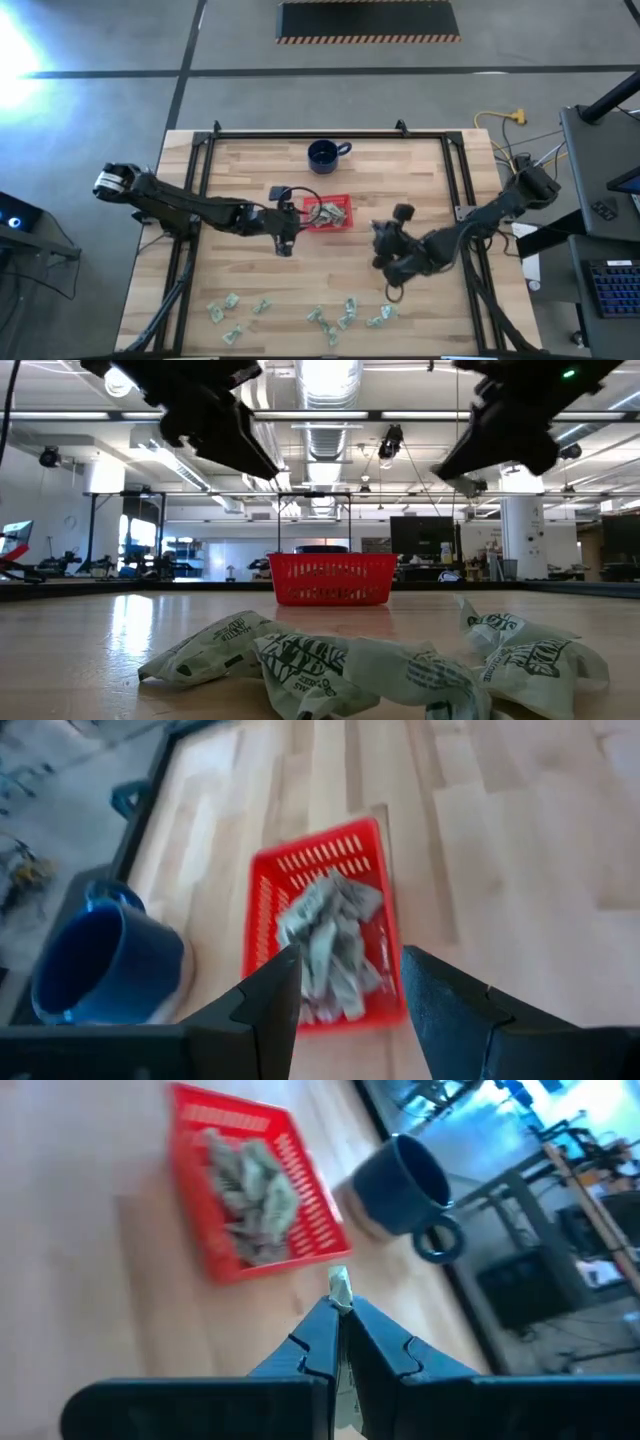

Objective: Pick and place items into bin
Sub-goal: Put the stevia packet into the red bin

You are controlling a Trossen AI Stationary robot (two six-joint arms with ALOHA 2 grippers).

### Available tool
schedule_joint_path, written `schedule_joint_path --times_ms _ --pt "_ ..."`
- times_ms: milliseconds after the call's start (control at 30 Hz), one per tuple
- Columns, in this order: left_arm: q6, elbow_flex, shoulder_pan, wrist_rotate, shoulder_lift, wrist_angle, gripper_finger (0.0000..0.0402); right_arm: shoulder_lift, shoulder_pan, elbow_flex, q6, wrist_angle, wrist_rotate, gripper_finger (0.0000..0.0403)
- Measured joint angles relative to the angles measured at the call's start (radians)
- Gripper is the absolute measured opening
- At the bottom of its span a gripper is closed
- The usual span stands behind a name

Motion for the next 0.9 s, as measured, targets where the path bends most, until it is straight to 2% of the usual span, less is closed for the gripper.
schedule_joint_path --times_ms 167,333,433,667,900 --pt "-0.107 0.000 -0.047 0.000 -0.048 -0.122 0.0157 0.000 -0.113 0.000 -0.238 0.172 -0.019 0.0013" --pt "-0.209 0.000 -0.113 -0.001 -0.085 -0.218 0.0157 0.000 -0.221 -0.008 -0.488 0.420 -0.178 0.0013" --pt "-0.268 0.000 -0.163 -0.003 -0.099 -0.264 0.0157 0.000 -0.285 -0.020 -0.585 0.551 -0.290 0.0013" --pt "-0.411 -0.001 -0.279 -0.004 -0.096 -0.345 0.0157 0.010 -0.461 -0.071 -0.631 0.737 -0.630 0.0013" --pt "-0.492 -0.002 -0.368 -0.004 -0.096 -0.354 0.0157 0.068 -0.586 -0.127 -0.627 0.854 -0.804 0.0013"
